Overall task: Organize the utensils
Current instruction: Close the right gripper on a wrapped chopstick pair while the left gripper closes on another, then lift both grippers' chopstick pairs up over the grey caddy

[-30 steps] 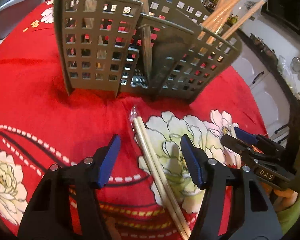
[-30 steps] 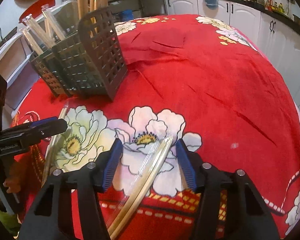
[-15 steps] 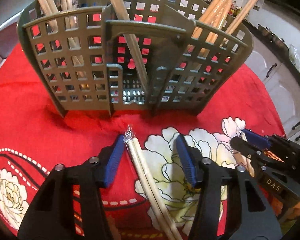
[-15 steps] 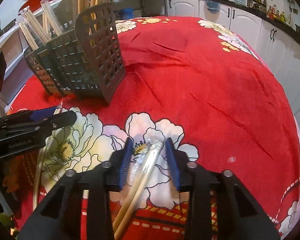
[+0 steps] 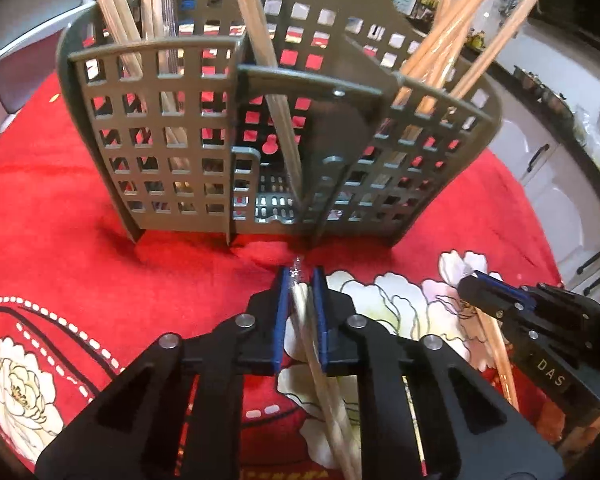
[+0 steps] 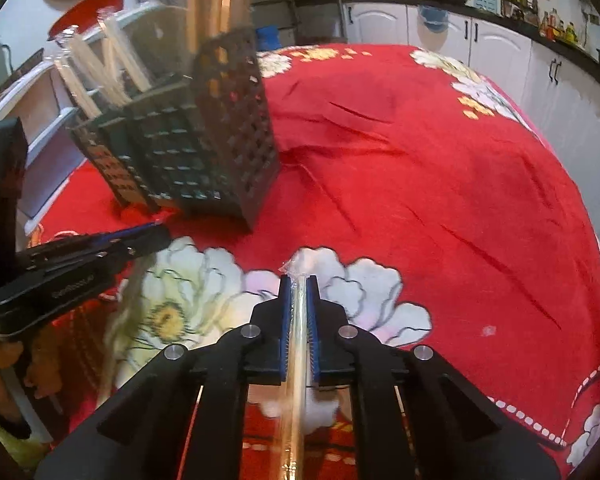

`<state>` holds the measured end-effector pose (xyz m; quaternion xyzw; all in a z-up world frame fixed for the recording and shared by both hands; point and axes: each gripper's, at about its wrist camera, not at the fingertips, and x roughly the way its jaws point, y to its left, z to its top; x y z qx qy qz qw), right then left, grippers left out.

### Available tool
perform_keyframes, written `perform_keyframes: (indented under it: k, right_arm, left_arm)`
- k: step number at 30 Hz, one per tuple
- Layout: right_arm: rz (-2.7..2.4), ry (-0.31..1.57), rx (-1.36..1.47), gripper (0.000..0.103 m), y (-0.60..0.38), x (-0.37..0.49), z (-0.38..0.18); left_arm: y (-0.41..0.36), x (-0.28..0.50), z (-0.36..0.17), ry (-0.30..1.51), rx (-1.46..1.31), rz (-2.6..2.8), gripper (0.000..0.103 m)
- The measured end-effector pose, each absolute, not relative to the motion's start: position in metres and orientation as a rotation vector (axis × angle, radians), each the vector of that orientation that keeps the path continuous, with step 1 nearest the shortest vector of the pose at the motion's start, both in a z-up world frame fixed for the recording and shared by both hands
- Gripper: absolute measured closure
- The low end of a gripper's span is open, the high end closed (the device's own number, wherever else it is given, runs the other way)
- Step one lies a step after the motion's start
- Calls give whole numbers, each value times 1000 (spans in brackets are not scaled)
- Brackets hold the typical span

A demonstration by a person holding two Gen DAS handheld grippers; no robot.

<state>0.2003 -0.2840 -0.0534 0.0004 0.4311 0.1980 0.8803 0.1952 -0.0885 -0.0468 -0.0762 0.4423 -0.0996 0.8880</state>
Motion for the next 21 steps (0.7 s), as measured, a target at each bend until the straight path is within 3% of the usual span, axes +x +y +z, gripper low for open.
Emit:
perform_keyframes:
  k: [21]
  right_arm:
    - [529, 719, -6, 96, -247, 165, 20]
  left_arm:
    - [-35, 156, 25, 769, -244, -279, 101]
